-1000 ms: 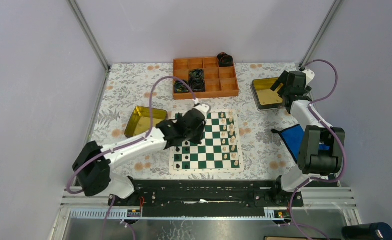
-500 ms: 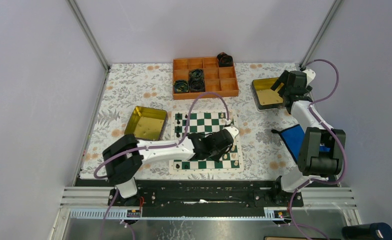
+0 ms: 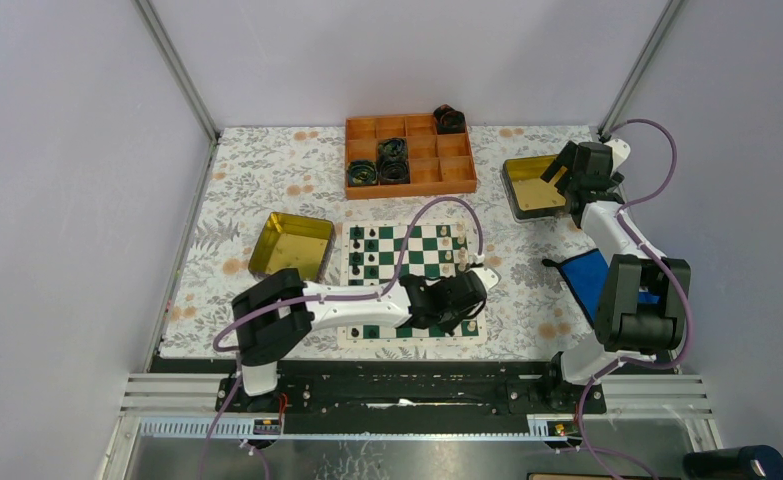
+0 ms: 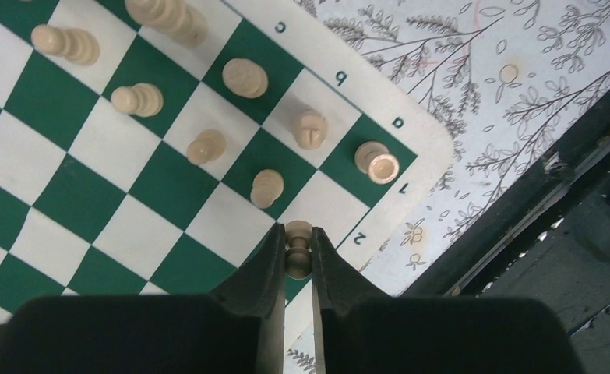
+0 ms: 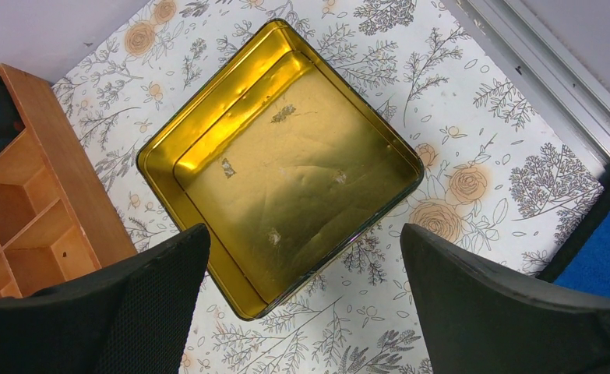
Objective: Set up the chess pieces on the board
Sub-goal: Place the chess piece on the chessboard.
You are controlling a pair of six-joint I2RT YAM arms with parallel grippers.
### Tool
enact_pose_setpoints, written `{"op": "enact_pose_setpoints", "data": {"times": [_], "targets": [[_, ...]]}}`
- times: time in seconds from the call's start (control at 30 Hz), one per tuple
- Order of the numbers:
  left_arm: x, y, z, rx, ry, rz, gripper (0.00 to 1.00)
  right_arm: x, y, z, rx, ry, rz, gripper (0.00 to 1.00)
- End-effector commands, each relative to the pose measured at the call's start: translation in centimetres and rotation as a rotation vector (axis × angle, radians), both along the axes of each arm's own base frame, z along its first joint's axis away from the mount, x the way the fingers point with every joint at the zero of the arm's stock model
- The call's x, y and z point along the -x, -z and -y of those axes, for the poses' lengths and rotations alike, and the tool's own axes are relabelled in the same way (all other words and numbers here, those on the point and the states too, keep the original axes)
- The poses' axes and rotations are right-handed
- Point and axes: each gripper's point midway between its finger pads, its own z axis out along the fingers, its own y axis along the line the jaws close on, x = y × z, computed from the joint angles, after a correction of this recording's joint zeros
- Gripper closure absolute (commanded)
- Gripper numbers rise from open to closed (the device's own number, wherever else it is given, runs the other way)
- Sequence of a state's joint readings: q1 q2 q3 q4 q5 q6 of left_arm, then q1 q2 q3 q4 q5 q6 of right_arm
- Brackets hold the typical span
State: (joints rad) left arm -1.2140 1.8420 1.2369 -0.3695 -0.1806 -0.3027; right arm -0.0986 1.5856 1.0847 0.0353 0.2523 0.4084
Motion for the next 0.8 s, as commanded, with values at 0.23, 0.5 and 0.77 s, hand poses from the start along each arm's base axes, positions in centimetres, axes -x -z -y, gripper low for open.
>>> {"op": "enact_pose_setpoints", "data": {"times": [0.23, 0.5, 0.77], "targets": [[0.4, 0.5, 2.5, 0.0, 0.045, 0.012, 0.99, -1.0, -2.7, 0.6, 0.016, 0.023, 0.075, 0.0], [0.4, 1.6, 2.0, -0.039, 0.029, 0.007, 0.98, -1.0, -2.4, 0.6, 0.011, 0.021, 0.072, 0.0], [0.5, 2.2, 1.7, -0.059, 0.019, 0.001, 0.97, -1.0, -2.3, 0.5, 0.006, 0.018, 0.073, 0.0]]}}
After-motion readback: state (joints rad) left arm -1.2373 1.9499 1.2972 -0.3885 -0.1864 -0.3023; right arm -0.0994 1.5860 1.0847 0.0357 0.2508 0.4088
